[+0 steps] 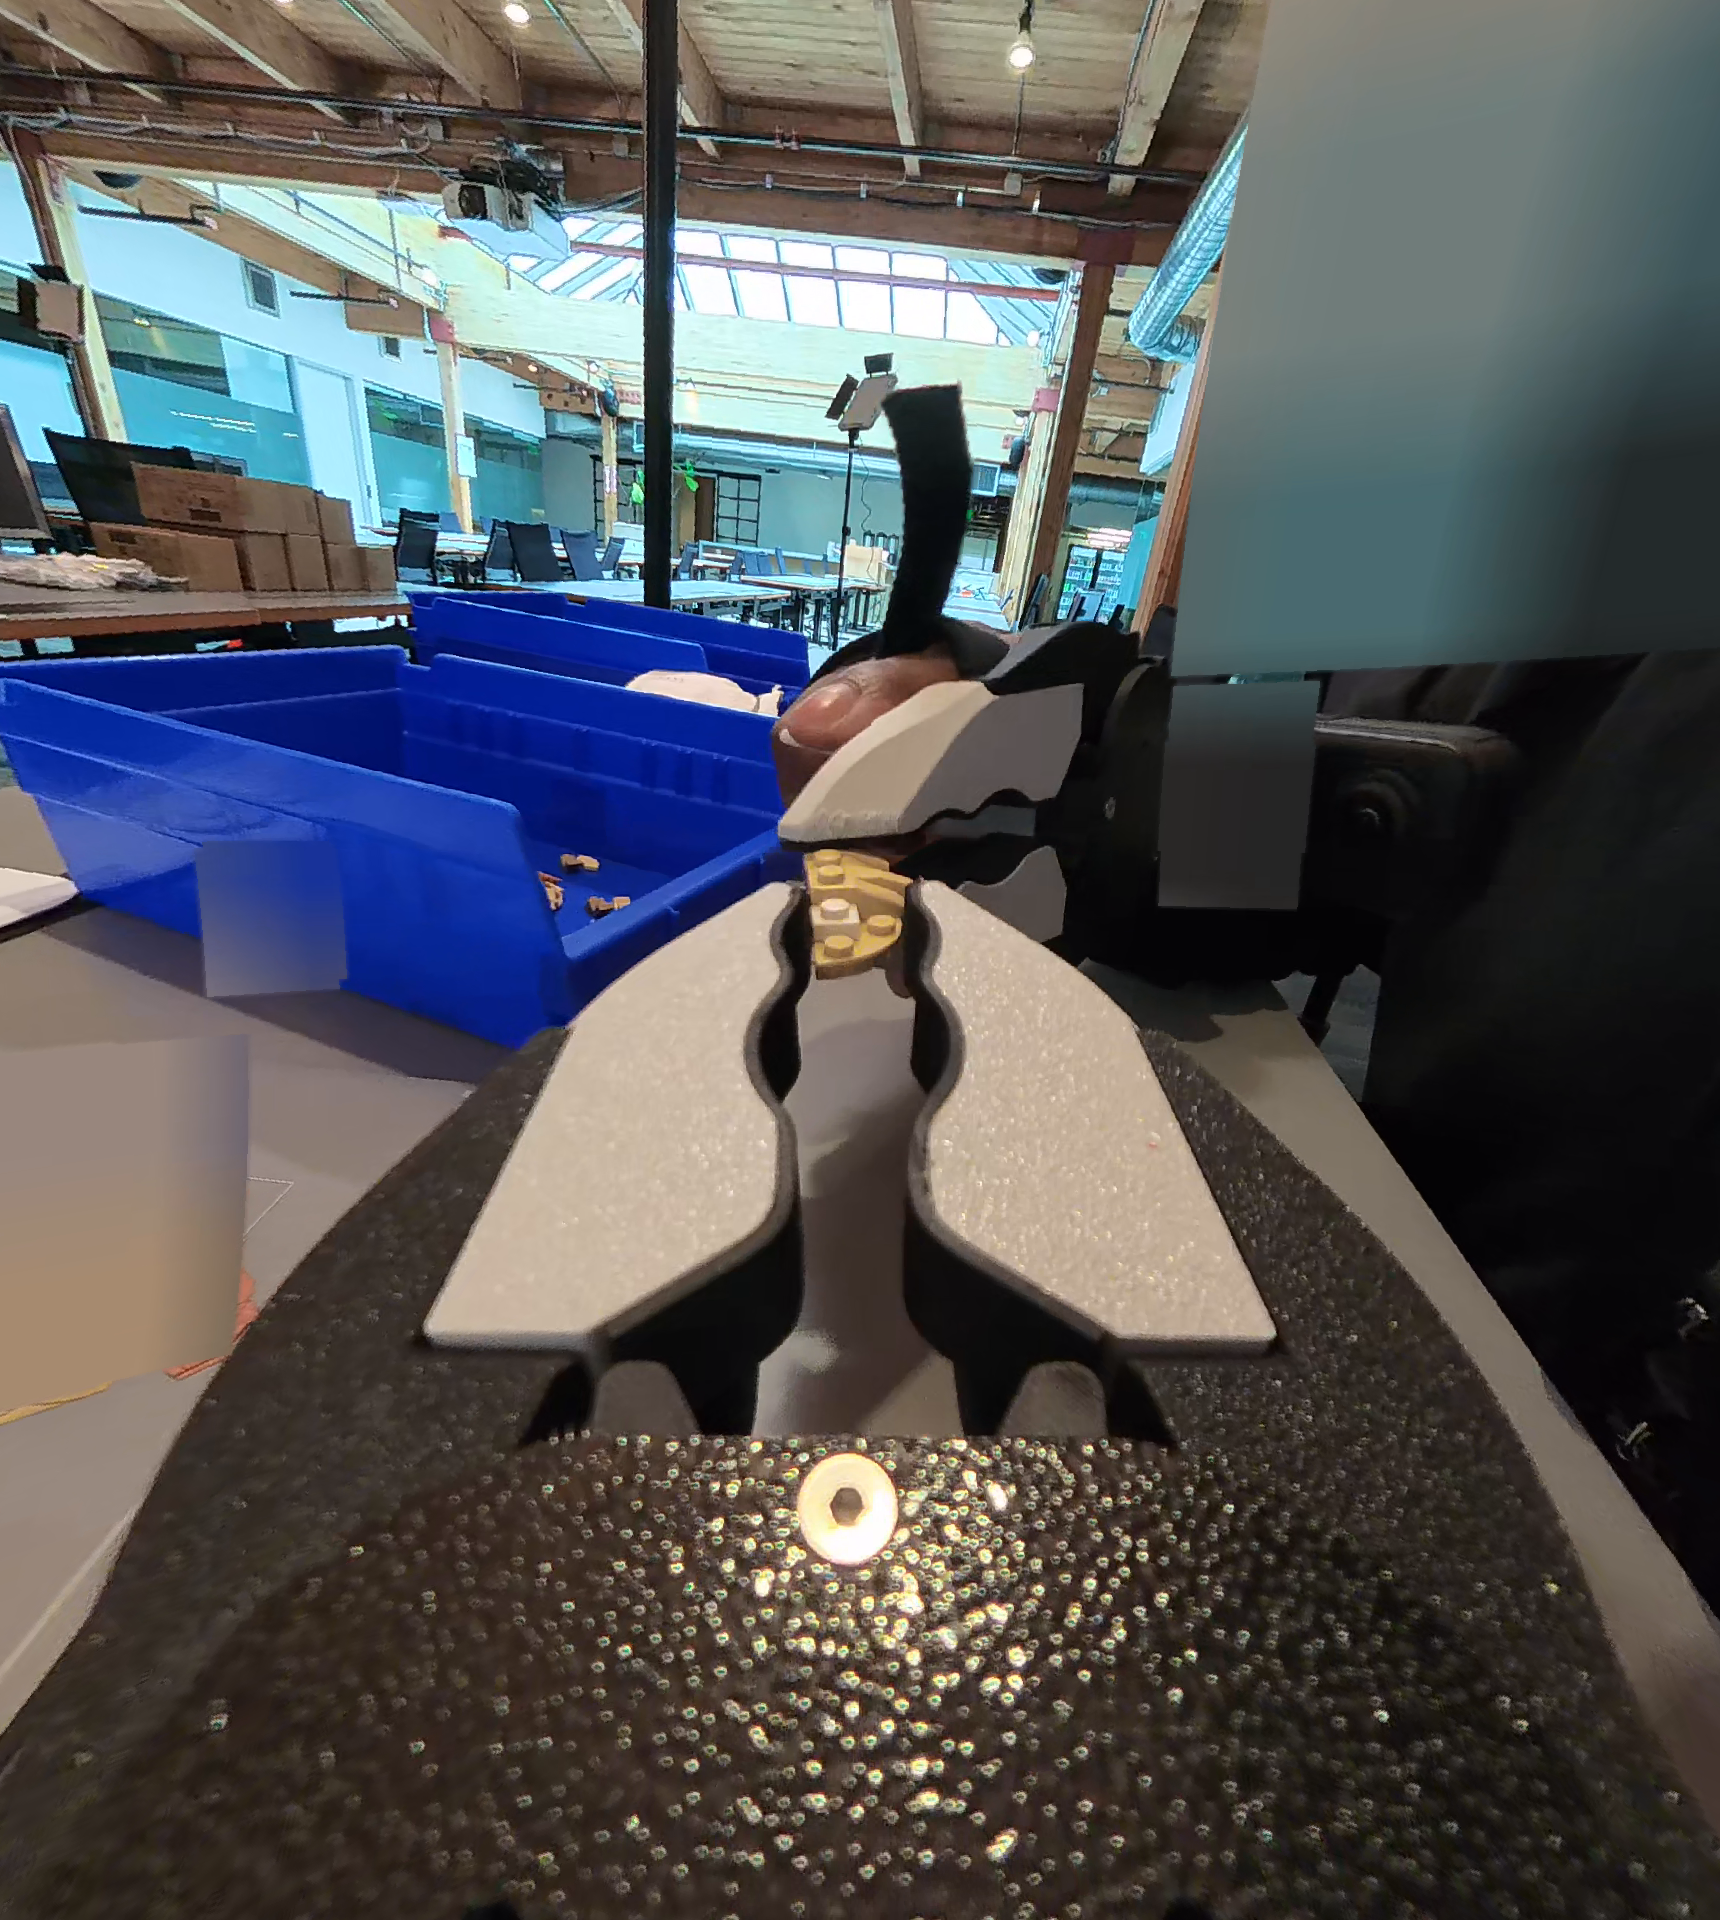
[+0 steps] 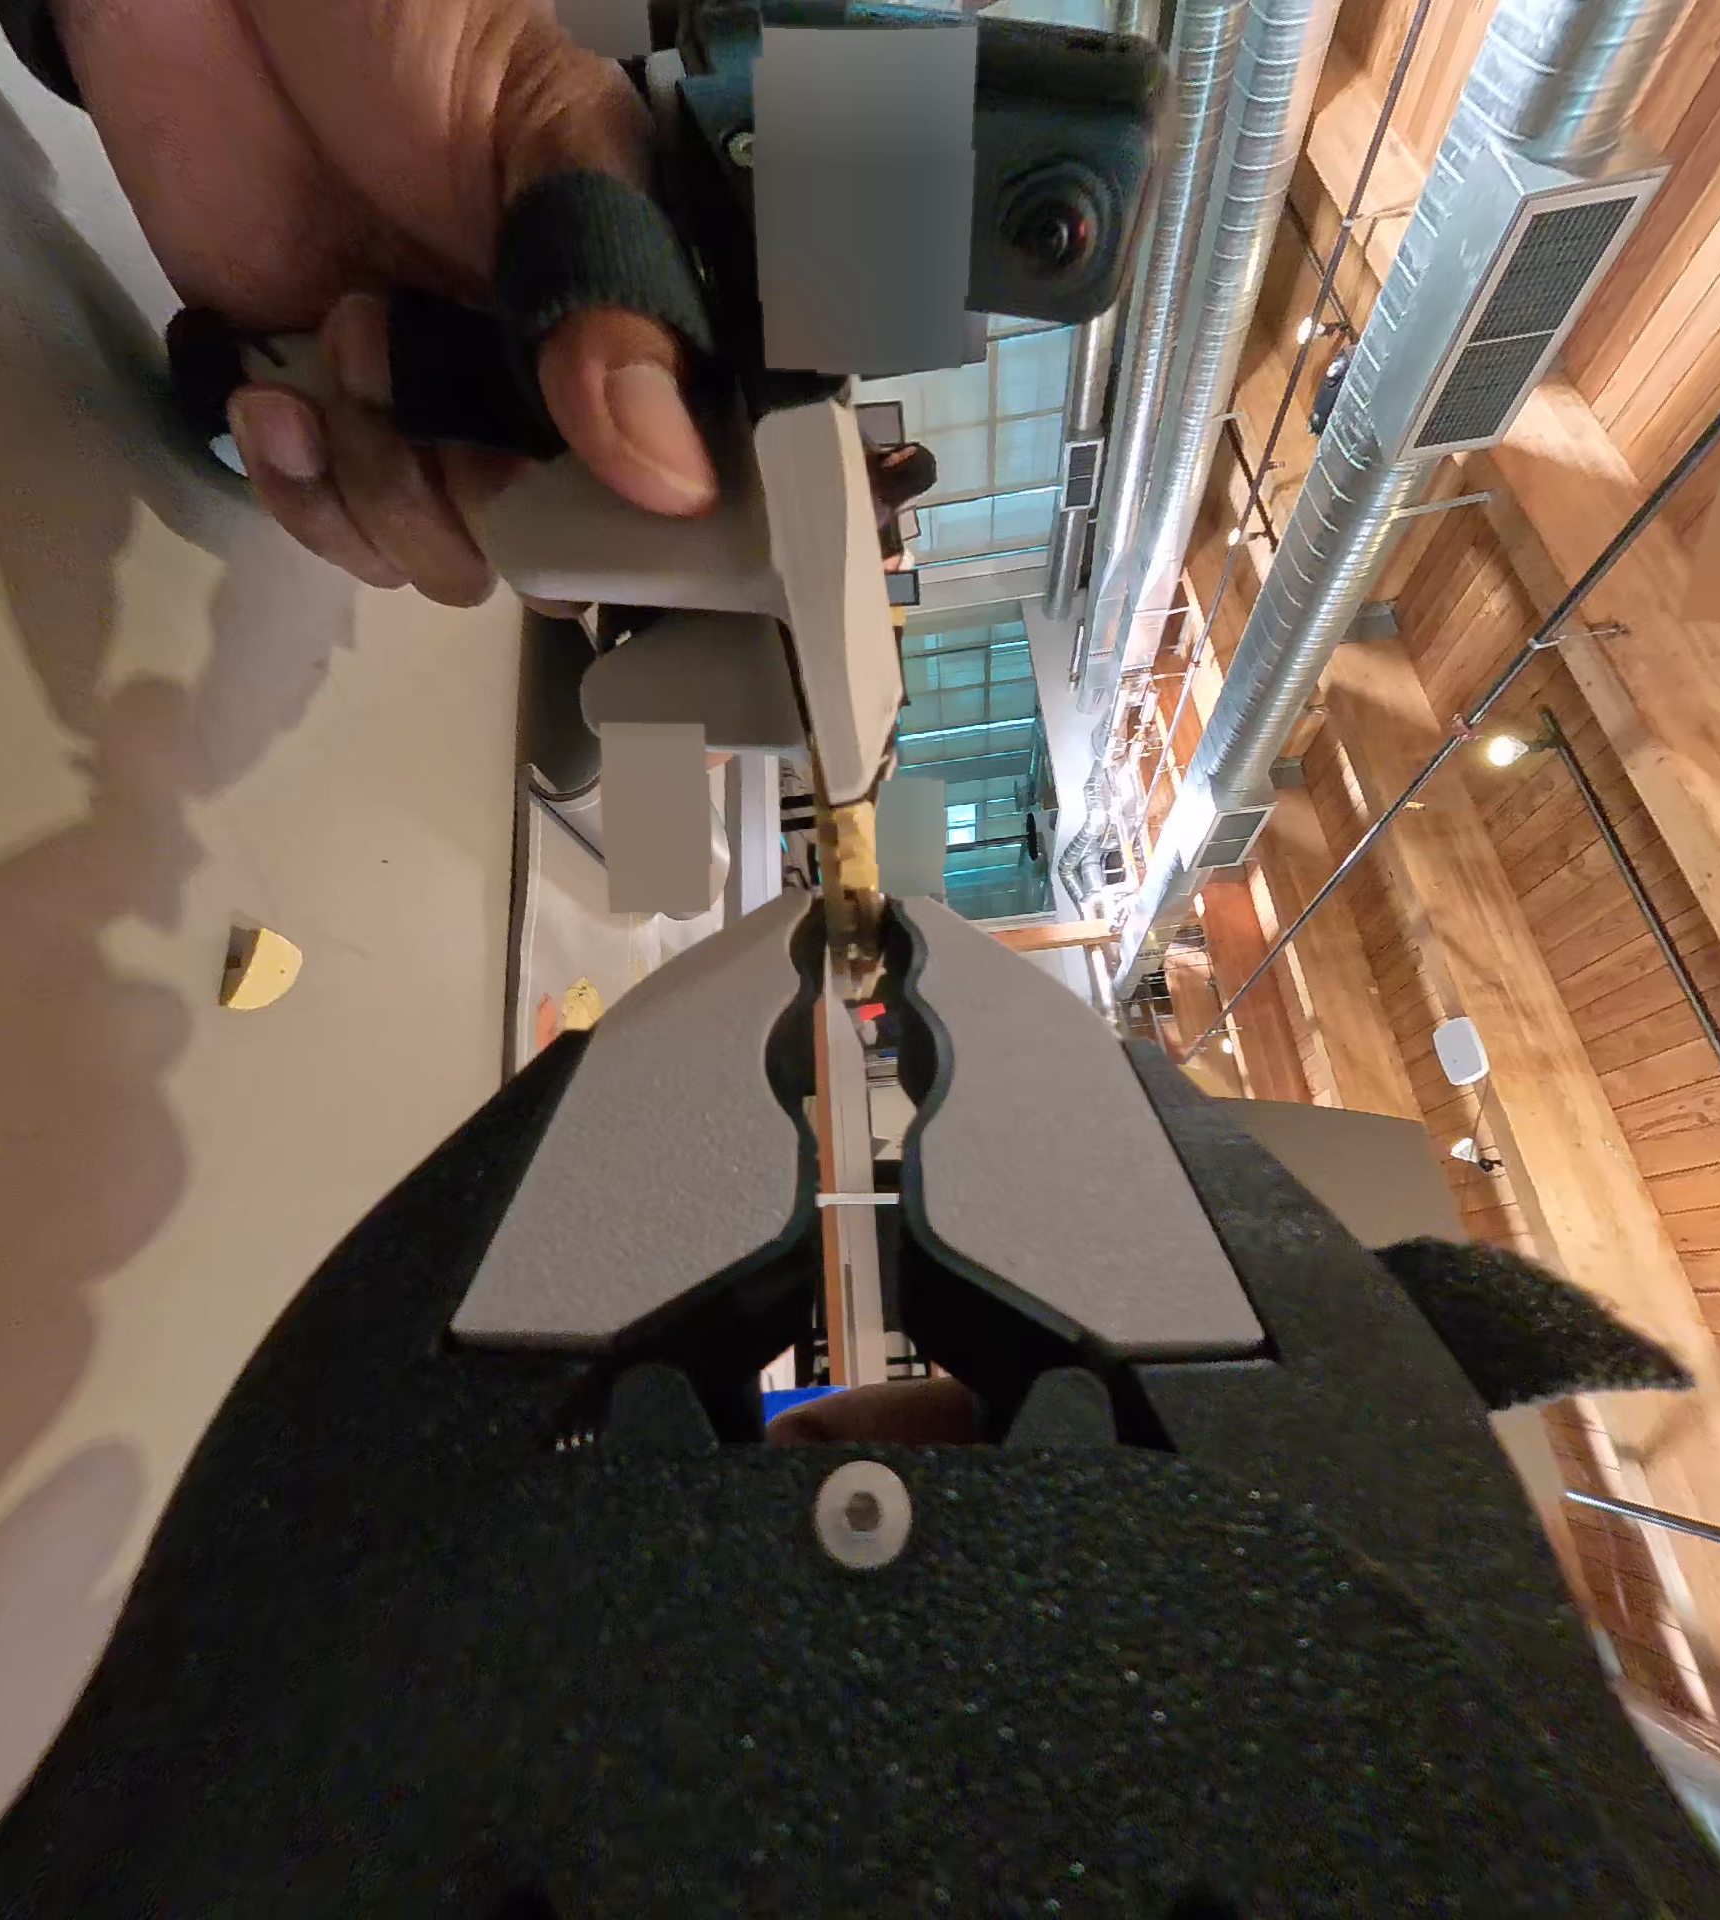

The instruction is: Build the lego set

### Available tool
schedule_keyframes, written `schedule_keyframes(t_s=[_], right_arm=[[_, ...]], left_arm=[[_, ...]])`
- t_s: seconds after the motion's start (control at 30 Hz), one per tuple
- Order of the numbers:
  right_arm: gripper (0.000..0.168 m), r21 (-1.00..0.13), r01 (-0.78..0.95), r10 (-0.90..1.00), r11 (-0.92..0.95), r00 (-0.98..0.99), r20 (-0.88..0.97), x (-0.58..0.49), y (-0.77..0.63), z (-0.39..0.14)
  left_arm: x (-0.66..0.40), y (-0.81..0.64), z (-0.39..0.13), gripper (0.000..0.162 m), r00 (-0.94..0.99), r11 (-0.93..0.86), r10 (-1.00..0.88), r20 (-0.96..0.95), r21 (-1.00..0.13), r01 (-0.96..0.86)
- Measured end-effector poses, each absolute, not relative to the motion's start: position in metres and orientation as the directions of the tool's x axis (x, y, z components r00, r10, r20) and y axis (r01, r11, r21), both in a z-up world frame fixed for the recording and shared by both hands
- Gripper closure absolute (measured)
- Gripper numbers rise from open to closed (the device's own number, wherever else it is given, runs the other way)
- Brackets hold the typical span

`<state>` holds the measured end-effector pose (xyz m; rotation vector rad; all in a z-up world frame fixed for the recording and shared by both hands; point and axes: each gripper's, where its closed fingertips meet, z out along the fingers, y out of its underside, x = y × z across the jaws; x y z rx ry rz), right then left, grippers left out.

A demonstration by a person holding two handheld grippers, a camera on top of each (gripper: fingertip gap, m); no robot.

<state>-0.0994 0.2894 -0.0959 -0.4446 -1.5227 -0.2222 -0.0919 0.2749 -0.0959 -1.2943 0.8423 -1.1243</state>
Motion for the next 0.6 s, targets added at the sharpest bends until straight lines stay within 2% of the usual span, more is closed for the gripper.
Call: schedule_keyframes(t_s=[0.6], right_arm=[[0.158, -0.062, 0.5, 0.047, 0.864, 0.043, 0.998, -0.1002, 0.2933, -0.0915]], left_arm=[[-0.093, 0.2772, -0.0915, 0.146, 0.312, -0.086, -0.938, 0.152, -0.973, 0.215]])
